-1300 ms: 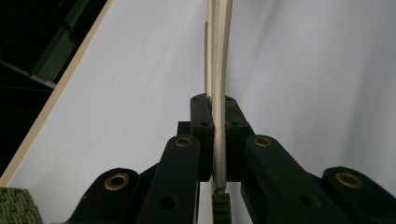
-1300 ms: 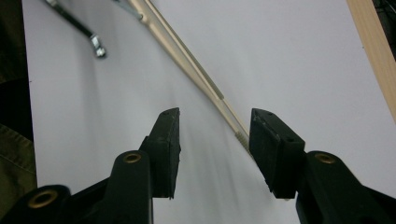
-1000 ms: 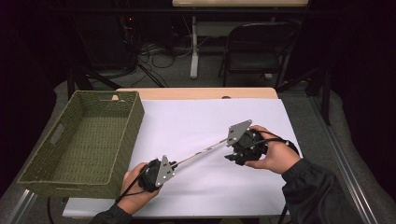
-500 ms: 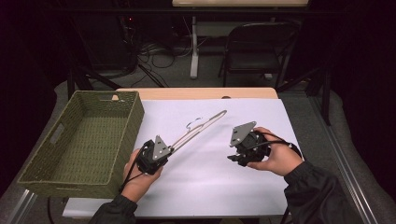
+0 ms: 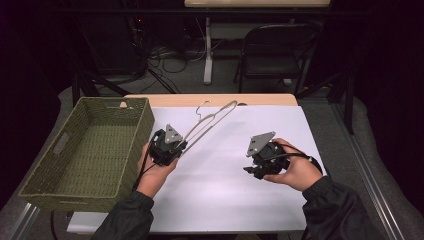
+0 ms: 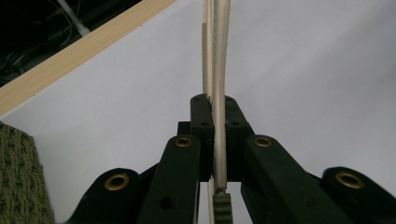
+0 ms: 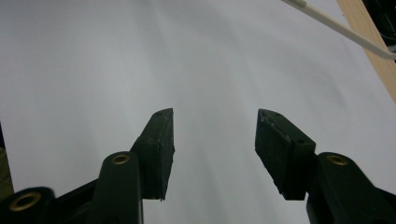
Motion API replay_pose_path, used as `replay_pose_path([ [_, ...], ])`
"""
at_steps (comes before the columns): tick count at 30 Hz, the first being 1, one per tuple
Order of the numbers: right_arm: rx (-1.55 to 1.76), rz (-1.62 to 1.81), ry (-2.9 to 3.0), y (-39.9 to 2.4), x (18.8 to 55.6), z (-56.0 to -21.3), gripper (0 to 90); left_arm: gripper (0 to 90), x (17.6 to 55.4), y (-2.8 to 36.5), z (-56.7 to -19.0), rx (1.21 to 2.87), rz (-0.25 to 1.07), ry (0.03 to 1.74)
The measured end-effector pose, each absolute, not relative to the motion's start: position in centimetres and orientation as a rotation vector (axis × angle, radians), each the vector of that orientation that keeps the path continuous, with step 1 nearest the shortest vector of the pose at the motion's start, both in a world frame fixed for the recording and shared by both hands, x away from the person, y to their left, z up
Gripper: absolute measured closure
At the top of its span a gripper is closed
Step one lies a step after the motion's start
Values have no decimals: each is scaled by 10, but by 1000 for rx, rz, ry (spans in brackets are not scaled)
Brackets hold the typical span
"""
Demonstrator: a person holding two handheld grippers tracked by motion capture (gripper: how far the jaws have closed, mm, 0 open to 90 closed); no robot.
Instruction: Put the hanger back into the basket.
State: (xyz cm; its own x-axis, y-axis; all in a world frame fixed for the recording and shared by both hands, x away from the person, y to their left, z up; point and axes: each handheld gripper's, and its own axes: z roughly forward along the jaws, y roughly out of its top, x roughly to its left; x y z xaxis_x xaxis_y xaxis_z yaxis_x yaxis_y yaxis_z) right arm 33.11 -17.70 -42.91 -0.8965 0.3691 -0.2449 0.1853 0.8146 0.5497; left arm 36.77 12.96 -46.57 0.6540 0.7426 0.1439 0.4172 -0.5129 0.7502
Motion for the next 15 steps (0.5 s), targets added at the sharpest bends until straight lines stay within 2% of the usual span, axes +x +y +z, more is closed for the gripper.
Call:
replay_pose_path([
  [15,438,768,2613,-178,328,-434,424,872,382,139,-424,2096,506,991],
])
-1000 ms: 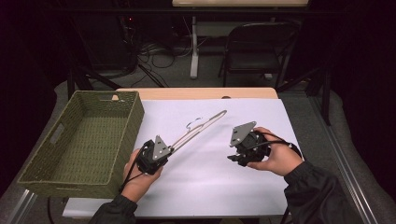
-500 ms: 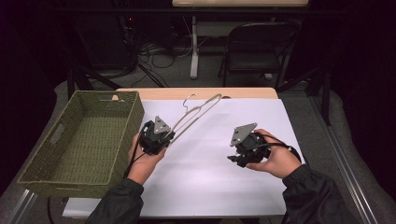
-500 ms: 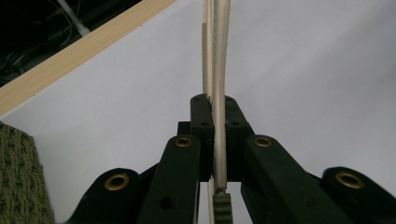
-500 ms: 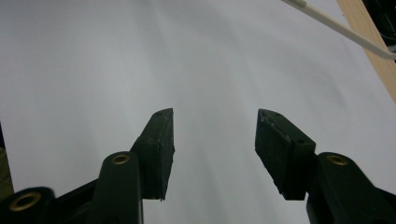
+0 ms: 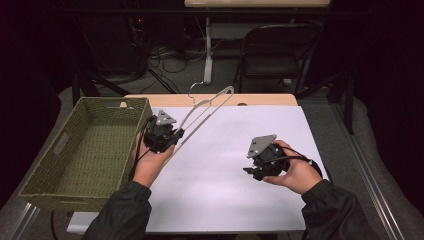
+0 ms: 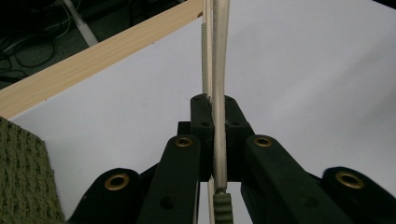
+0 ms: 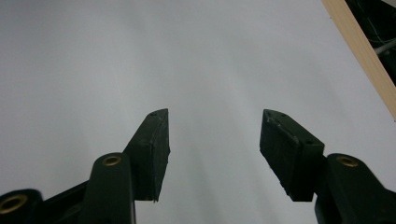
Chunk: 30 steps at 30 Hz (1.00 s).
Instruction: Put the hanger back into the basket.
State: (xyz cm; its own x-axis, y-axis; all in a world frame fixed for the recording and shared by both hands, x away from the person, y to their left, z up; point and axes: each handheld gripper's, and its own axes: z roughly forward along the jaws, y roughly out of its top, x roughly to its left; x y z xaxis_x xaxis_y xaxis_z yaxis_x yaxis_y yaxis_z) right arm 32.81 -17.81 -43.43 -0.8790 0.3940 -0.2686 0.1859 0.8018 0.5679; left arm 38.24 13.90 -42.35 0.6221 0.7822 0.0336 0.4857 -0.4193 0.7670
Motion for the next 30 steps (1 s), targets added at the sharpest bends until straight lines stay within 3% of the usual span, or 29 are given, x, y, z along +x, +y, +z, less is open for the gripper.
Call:
replay_pose_path([
  [13,452,770,2594,-179,328,-436,374,872,388,153,-392,2079,442,1008],
  [30,451,763,2576,-180,328,-438,352,872,386,199,-346,2049,480,1018],
])
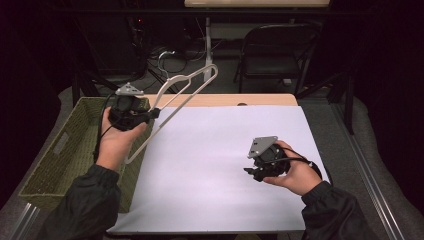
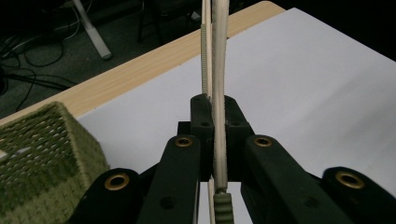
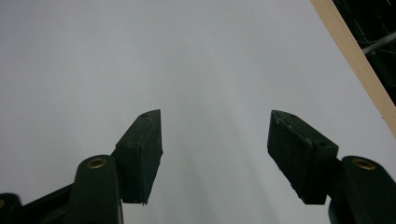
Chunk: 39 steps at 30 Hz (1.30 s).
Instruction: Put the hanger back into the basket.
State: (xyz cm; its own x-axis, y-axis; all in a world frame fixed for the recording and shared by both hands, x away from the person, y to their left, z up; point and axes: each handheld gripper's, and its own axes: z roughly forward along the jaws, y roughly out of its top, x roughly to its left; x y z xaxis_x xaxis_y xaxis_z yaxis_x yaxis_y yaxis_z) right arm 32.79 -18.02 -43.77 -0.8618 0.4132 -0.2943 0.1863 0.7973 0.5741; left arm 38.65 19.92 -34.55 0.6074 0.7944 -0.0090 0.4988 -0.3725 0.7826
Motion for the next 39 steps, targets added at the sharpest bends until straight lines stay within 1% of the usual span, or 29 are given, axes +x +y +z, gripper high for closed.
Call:
replay_pose_path([
  [8,459,756,2580,-179,330,-440,342,872,386,244,-344,2055,479,1054],
  [13,456,748,2582,-177,331,-442,342,872,381,280,-349,2069,482,1081],
  [26,476,743,2577,-177,333,-443,343,872,349,379,-358,2060,524,1130],
  [39,464,738,2578,-175,334,-444,342,872,332,421,-374,2043,519,1156],
])
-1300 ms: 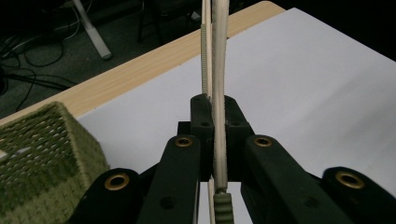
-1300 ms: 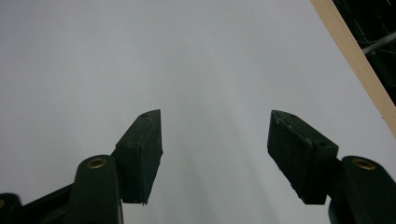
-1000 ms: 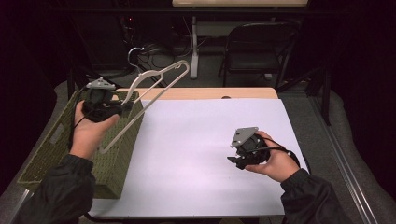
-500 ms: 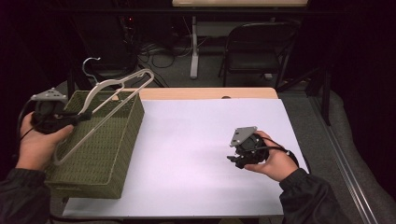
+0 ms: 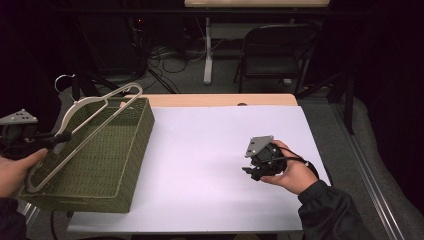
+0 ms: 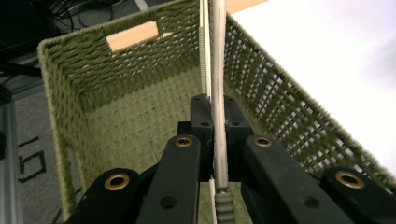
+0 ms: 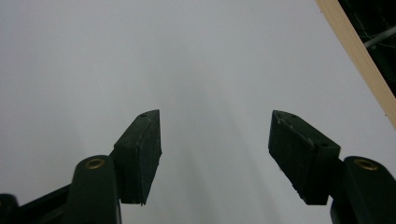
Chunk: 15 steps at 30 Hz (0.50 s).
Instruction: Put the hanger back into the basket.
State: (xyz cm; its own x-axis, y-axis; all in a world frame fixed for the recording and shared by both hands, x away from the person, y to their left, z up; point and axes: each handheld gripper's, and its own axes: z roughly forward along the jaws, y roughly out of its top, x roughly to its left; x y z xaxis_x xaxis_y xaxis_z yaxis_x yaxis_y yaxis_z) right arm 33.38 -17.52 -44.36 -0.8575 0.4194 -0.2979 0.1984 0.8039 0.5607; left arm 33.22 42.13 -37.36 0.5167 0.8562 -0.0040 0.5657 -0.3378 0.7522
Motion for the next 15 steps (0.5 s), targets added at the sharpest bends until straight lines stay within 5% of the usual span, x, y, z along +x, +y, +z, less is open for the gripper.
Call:
replay_pose_path([
  [15,476,741,2580,-177,334,-447,343,872,334,430,-397,2081,505,1127],
])
